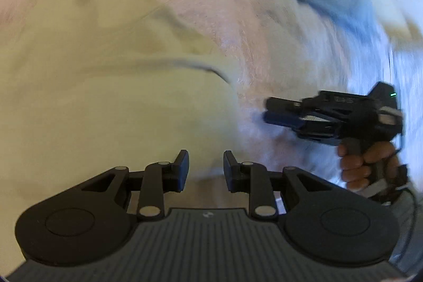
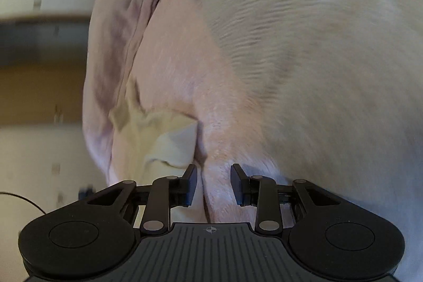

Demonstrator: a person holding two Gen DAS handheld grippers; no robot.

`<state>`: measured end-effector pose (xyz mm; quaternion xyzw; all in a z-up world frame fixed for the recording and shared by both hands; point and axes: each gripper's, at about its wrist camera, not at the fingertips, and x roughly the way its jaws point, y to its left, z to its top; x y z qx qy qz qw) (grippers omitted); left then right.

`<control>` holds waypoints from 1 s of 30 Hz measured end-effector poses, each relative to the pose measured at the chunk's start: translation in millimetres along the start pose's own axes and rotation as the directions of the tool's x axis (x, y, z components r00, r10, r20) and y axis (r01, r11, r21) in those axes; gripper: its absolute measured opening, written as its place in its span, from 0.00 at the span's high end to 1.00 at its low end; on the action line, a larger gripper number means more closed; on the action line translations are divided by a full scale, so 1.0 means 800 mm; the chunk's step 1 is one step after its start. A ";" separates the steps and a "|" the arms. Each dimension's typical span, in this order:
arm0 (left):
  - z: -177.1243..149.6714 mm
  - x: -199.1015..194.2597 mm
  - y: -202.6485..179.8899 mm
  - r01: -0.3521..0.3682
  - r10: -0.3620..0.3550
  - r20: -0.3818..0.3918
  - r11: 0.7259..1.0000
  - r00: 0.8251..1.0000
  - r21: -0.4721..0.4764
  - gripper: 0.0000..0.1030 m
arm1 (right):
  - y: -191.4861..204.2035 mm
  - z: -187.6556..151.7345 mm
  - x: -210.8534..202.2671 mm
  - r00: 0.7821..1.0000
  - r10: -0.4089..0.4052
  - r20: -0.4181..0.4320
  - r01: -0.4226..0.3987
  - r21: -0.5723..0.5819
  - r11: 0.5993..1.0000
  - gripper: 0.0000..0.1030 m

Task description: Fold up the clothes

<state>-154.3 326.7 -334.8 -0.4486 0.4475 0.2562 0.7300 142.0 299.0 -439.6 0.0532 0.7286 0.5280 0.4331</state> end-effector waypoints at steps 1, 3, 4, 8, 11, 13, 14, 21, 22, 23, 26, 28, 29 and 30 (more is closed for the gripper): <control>-0.009 0.000 -0.006 0.003 -0.003 0.015 0.999 1.000 -0.043 0.74 | 0.001 0.012 0.006 0.999 0.004 -0.050 -0.005 -0.019 1.000 0.68; -0.026 0.003 -0.022 0.005 -0.001 0.039 0.995 0.999 -0.098 0.71 | 0.007 0.028 0.008 0.990 -0.021 -0.141 0.012 -0.063 0.998 0.68; -0.035 0.004 -0.030 0.006 0.001 0.051 0.992 0.999 -0.126 0.69 | 0.012 0.035 0.006 0.984 -0.036 -0.173 0.020 -0.093 0.995 0.68; -0.050 0.017 -0.050 -0.037 0.055 0.087 0.979 0.995 -0.202 0.66 | 0.013 0.044 -0.024 0.976 -0.048 -0.211 0.016 -0.148 0.989 0.68; -0.057 0.027 -0.051 -0.064 0.098 0.108 0.957 0.989 -0.282 0.66 | 0.006 0.050 -0.030 0.975 -0.041 -0.216 0.010 -0.143 0.990 0.68; -0.062 0.031 -0.048 -0.074 0.120 0.118 0.939 0.986 -0.336 0.66 | 0.004 0.057 -0.022 0.970 -0.006 -0.241 -0.029 -0.140 0.990 0.65; -0.064 0.033 -0.045 -0.073 0.127 0.126 0.929 0.984 -0.363 0.66 | 0.004 0.061 -0.009 0.966 0.017 -0.256 -0.053 -0.133 0.990 0.61; -0.074 0.040 -0.043 -0.083 0.152 0.165 0.929 0.975 -0.361 0.85 | 0.009 0.091 0.072 0.955 0.108 -0.278 -0.141 -0.103 0.985 0.47; -0.075 0.042 -0.042 -0.082 0.150 0.164 0.930 0.975 -0.358 0.89 | 0.010 0.094 0.080 0.954 0.117 -0.276 -0.150 -0.102 0.983 0.47; -0.075 0.043 -0.042 -0.083 0.148 0.161 0.932 0.976 -0.354 0.90 | 0.011 0.096 0.088 0.953 0.123 -0.275 -0.157 -0.105 0.982 0.51; -0.076 0.046 -0.041 -0.084 0.144 0.154 0.935 0.977 -0.343 0.93 | 0.021 0.098 0.107 0.959 0.080 -0.273 -0.133 -0.182 0.974 0.97; -0.077 0.045 -0.040 -0.084 0.142 0.151 0.938 0.978 -0.336 0.94 | 0.032 0.099 0.103 0.964 0.097 -0.249 -0.160 -0.246 0.956 0.98; -0.077 0.046 -0.039 -0.085 0.141 0.151 0.940 0.978 -0.331 0.94 | 0.037 0.102 0.099 0.968 0.106 -0.226 -0.165 -0.260 0.951 0.98; -0.076 0.047 -0.039 -0.087 0.142 0.150 0.941 0.979 -0.326 0.94 | 0.042 0.105 0.096 0.972 0.111 -0.206 -0.166 -0.275 0.947 0.98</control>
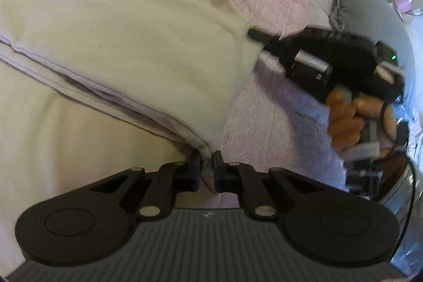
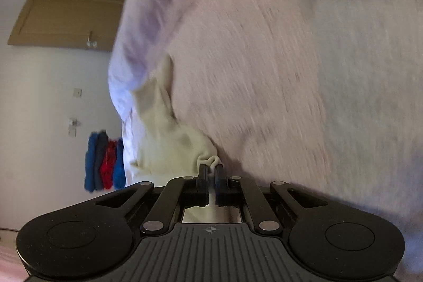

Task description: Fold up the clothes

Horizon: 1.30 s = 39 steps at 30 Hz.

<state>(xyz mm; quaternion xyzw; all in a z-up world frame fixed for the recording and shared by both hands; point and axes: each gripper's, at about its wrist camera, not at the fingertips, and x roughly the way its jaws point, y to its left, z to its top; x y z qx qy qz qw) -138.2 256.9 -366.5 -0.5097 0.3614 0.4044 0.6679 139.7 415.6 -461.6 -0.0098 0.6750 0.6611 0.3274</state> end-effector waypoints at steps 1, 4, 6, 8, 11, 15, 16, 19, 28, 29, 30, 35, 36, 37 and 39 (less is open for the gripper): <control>0.001 0.002 -0.001 -0.002 0.002 -0.002 1.000 1.000 0.007 0.94 | 0.001 0.001 0.002 1.000 -0.024 -0.002 0.024 -0.019 1.000 0.98; 0.002 0.010 -0.005 -0.019 0.019 -0.014 1.000 1.000 0.021 0.94 | 0.004 0.003 0.007 0.996 -0.094 -0.007 0.093 -0.074 0.993 0.98; 0.004 0.012 -0.006 -0.023 0.023 -0.018 1.000 1.000 0.021 0.94 | -0.001 0.003 0.009 0.996 -0.090 -0.007 0.090 -0.060 0.994 0.98; 0.005 0.015 -0.007 -0.028 0.028 -0.022 0.999 0.999 0.020 0.94 | -0.001 0.002 0.010 0.995 -0.101 -0.014 0.100 -0.062 0.993 0.98; 0.006 0.021 -0.008 -0.040 0.041 -0.029 0.999 0.999 0.026 0.94 | -0.008 0.003 0.009 0.991 -0.127 -0.047 0.126 -0.020 0.992 0.96; 0.008 0.019 -0.009 -0.049 0.050 -0.040 0.998 0.998 0.032 0.92 | 0.014 0.002 -0.011 0.980 -0.195 0.025 0.196 -0.034 0.980 0.72; 0.009 0.018 -0.010 -0.050 0.052 -0.041 0.998 0.998 0.034 0.92 | 0.021 -0.001 -0.022 0.974 -0.221 0.052 0.224 -0.051 0.973 0.68; 0.009 0.009 -0.013 -0.051 0.053 -0.053 0.997 0.997 0.050 0.92 | 0.043 -0.018 -0.048 0.951 -0.284 0.119 0.294 -0.079 0.952 0.66; 0.017 -0.105 0.076 0.054 -0.055 0.072 0.998 0.996 0.015 0.87 | 0.094 -0.167 -0.100 0.912 -0.356 0.203 0.366 -0.011 0.931 0.66; 0.021 -0.118 0.103 0.042 -0.040 0.111 0.999 0.993 -0.018 0.86 | 0.098 -0.185 -0.102 0.912 -0.357 0.204 0.365 0.001 0.931 0.66; 0.027 -0.129 0.132 0.023 -0.014 0.147 0.998 0.989 -0.057 0.84 | 0.104 -0.201 -0.099 0.913 -0.353 0.202 0.358 0.014 0.934 0.66; 0.061 -0.171 0.296 0.044 0.080 0.296 0.920 0.952 -0.390 0.72 | 0.126 -0.251 -0.069 0.912 -0.342 0.224 0.332 0.086 0.940 0.66; 0.067 -0.174 0.321 0.076 0.077 0.316 0.892 0.946 -0.446 0.70 | 0.131 -0.256 -0.064 0.911 -0.341 0.233 0.328 0.095 0.940 0.66; 0.072 -0.173 0.341 0.111 0.069 0.335 0.866 0.940 -0.488 0.69 | 0.136 -0.259 -0.057 0.909 -0.340 0.241 0.325 0.099 0.940 0.66; 0.082 -0.166 0.372 0.183 0.045 0.376 0.816 0.925 -0.548 0.66 | 0.146 -0.264 -0.044 0.904 -0.343 0.253 0.326 0.109 0.939 0.66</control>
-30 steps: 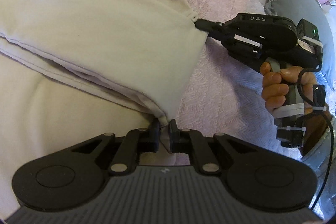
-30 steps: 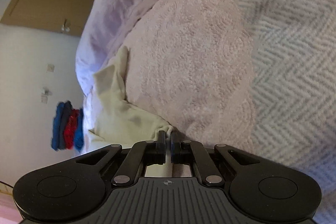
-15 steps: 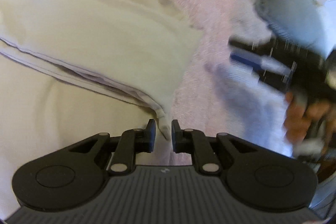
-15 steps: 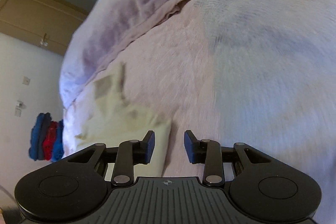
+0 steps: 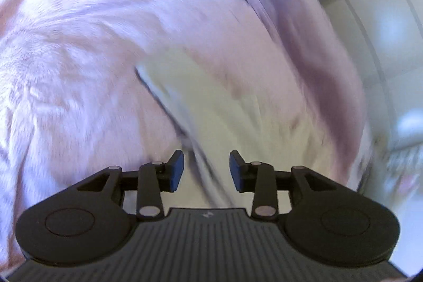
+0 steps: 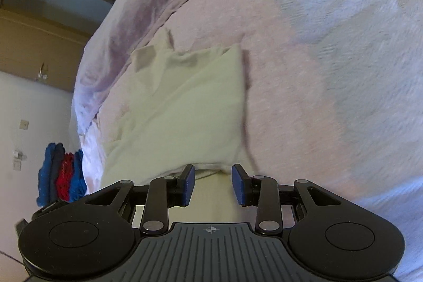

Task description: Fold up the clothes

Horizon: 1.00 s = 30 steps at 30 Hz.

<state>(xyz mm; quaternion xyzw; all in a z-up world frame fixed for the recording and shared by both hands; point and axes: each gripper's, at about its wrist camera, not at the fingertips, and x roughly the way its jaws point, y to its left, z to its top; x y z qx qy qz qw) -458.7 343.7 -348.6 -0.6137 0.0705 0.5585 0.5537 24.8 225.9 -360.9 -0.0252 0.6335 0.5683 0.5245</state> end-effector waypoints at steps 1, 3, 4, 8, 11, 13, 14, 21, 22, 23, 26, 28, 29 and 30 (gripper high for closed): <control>0.012 0.006 0.011 0.022 -0.021 0.012 0.999 1.000 -0.048 0.61 | 0.005 -0.004 0.004 1.000 -0.009 0.004 0.009 0.002 1.000 0.66; 0.025 0.026 0.029 0.038 -0.038 0.003 0.990 0.999 -0.134 0.60 | 0.014 -0.012 0.010 1.000 -0.026 0.011 0.026 0.005 1.000 0.66; 0.028 0.037 0.037 0.040 -0.043 -0.010 0.984 0.999 -0.174 0.60 | 0.018 -0.016 0.012 0.999 -0.035 0.017 0.034 0.009 0.999 0.66; 0.032 0.071 0.062 0.064 -0.075 -0.032 0.959 0.997 -0.278 0.63 | 0.031 -0.035 0.021 0.996 -0.073 0.041 0.072 0.031 0.997 0.66; 0.040 0.078 0.041 0.037 -0.040 -0.028 0.994 0.999 -0.106 0.88 | 0.037 -0.051 0.023 0.993 -0.106 0.058 0.102 0.061 0.993 0.66; 0.037 0.073 -0.004 -0.033 0.034 0.001 0.972 0.999 0.234 0.96 | 0.041 -0.059 0.023 0.990 -0.122 0.071 0.116 0.080 0.990 0.66; 0.026 0.070 -0.031 -0.082 0.068 0.047 0.893 0.997 0.442 0.96 | 0.043 -0.062 0.020 0.989 -0.126 0.080 0.119 0.088 0.989 0.66; -0.156 0.070 -0.119 -0.161 -0.057 0.152 -0.224 0.987 0.961 0.95 | 0.044 -0.077 0.005 0.981 -0.150 0.125 0.130 0.160 0.979 0.66; -0.170 0.077 -0.114 -0.129 -0.039 0.124 -0.289 0.992 0.948 0.90 | 0.044 -0.079 0.006 0.980 -0.152 0.126 0.130 0.170 0.977 0.66; -0.181 0.087 -0.107 -0.107 -0.011 0.110 -0.347 0.994 0.932 0.90 | 0.044 -0.080 0.006 0.980 -0.154 0.127 0.130 0.180 0.975 0.66; -0.175 0.091 -0.099 -0.055 0.024 0.067 -0.320 0.997 0.946 0.89 | 0.043 -0.082 0.007 0.978 -0.165 0.126 0.141 0.183 0.973 0.66; -0.147 0.078 -0.104 0.030 0.041 -0.022 -0.195 0.999 0.980 0.79 | 0.045 -0.083 0.009 0.976 -0.180 0.125 0.159 0.166 0.973 0.66; -0.130 0.069 -0.106 0.077 0.043 -0.072 -0.121 0.996 0.990 0.74 | 0.047 -0.083 0.011 0.975 -0.185 0.127 0.164 0.155 0.974 0.66; -0.113 0.060 -0.108 0.124 0.041 -0.122 -0.047 0.992 0.991 0.67 | 0.050 -0.084 0.014 0.974 -0.188 0.128 0.169 0.145 0.975 0.66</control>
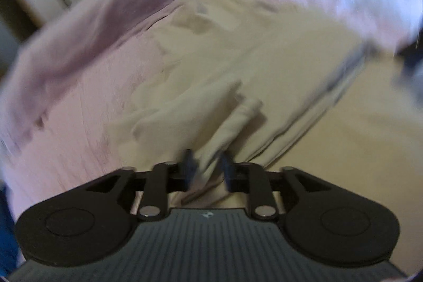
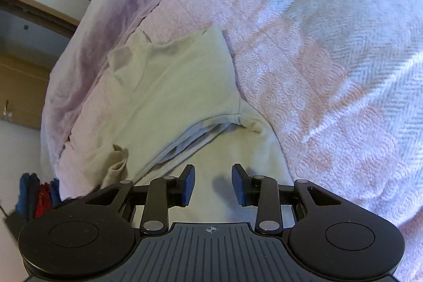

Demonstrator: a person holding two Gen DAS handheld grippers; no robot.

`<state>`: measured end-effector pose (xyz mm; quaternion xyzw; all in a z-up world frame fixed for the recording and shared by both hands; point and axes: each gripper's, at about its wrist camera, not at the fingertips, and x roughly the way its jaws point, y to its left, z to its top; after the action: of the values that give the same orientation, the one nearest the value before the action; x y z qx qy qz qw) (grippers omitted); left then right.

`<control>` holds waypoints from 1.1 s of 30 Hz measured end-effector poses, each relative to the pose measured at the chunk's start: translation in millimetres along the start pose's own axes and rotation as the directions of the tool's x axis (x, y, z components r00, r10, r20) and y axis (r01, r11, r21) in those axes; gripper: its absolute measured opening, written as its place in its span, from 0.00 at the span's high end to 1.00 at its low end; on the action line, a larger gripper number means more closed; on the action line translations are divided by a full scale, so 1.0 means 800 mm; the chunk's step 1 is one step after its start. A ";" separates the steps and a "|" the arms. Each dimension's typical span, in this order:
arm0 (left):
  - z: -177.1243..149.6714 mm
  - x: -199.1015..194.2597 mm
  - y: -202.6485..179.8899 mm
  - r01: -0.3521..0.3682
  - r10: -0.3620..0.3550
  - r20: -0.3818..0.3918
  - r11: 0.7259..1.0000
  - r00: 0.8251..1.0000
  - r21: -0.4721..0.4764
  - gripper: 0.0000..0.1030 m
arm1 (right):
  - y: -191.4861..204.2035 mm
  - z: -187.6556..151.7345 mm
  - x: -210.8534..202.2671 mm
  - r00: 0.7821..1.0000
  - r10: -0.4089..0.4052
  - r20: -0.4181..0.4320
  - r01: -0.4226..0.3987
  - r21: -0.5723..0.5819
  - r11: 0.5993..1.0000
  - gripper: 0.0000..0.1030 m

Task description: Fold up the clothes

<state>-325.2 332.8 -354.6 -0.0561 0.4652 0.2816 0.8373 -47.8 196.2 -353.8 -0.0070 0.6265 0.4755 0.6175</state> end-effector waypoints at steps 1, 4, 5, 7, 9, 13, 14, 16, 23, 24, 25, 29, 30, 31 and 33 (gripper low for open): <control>0.000 -0.010 0.017 0.046 -0.045 0.010 0.996 0.999 -0.071 0.68 | 0.006 -0.001 0.003 1.000 0.006 0.000 -0.006 -0.015 1.000 0.66; -0.002 -0.034 0.070 0.156 -0.146 0.059 0.953 0.988 -0.259 0.68 | 0.035 -0.006 0.020 0.997 0.072 -0.017 -0.073 -0.068 0.995 0.66; -0.002 -0.035 0.083 0.169 -0.154 0.072 0.939 0.985 -0.300 0.68 | 0.048 -0.009 0.029 0.994 0.103 -0.031 -0.105 -0.087 0.991 0.66; -0.005 -0.029 0.097 0.189 -0.173 0.076 0.919 0.982 -0.346 0.80 | 0.073 -0.016 0.047 0.986 0.158 -0.046 -0.163 -0.119 0.979 0.66; -0.006 -0.021 0.104 0.205 -0.192 0.074 0.910 0.979 -0.361 0.96 | 0.098 -0.021 0.066 0.977 0.207 -0.054 -0.213 -0.150 0.965 0.66; 0.003 0.002 0.099 0.214 -0.200 0.077 0.927 0.977 -0.308 0.97 | 0.144 -0.032 0.102 0.975 0.213 -0.061 -0.221 -0.238 0.946 0.67; 0.004 0.015 0.102 0.215 -0.202 0.073 0.926 0.977 -0.311 0.96 | 0.149 -0.036 0.113 0.979 0.195 -0.063 -0.204 -0.235 0.950 0.67; 0.002 0.038 0.110 0.206 -0.200 0.053 0.923 0.978 -0.325 0.96 | 0.156 -0.044 0.135 0.985 0.163 -0.056 -0.172 -0.217 0.961 0.67; -0.001 0.053 0.139 0.258 -0.261 0.045 0.882 0.964 -0.394 0.96 | 0.160 -0.066 0.157 0.996 0.030 -0.087 -0.055 -0.296 0.954 0.76; -0.003 0.045 0.140 0.258 -0.260 0.049 0.884 0.964 -0.391 0.96 | 0.165 -0.065 0.152 0.996 0.023 -0.088 -0.050 -0.328 0.943 0.76; -0.004 0.038 0.140 0.258 -0.258 0.054 0.885 0.965 -0.388 0.95 | 0.170 -0.063 0.145 0.997 0.025 -0.071 -0.049 -0.358 0.933 0.76; -0.014 0.016 0.129 0.273 -0.273 0.051 0.898 0.961 -0.345 0.95 | 0.182 -0.052 0.133 0.996 0.087 -0.029 -0.091 -0.405 0.910 0.76; -0.019 0.015 0.123 0.269 -0.272 0.035 0.908 0.962 -0.323 0.95 | 0.184 -0.051 0.136 0.995 0.098 -0.030 -0.102 -0.408 0.907 0.76; -0.025 0.017 0.114 0.250 -0.258 0.007 0.925 0.966 -0.285 0.92 | 0.185 -0.052 0.143 0.995 0.093 -0.046 -0.104 -0.410 0.906 0.76; -0.033 0.019 0.101 0.206 -0.216 -0.028 0.955 0.976 -0.212 0.86 | 0.185 -0.061 0.165 0.994 0.027 -0.108 -0.071 -0.428 0.901 0.76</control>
<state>-381.4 397.4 -368.2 -0.1998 0.4455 0.2363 0.8401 -204.9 323.8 -380.8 -0.1514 0.5357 0.6168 0.5565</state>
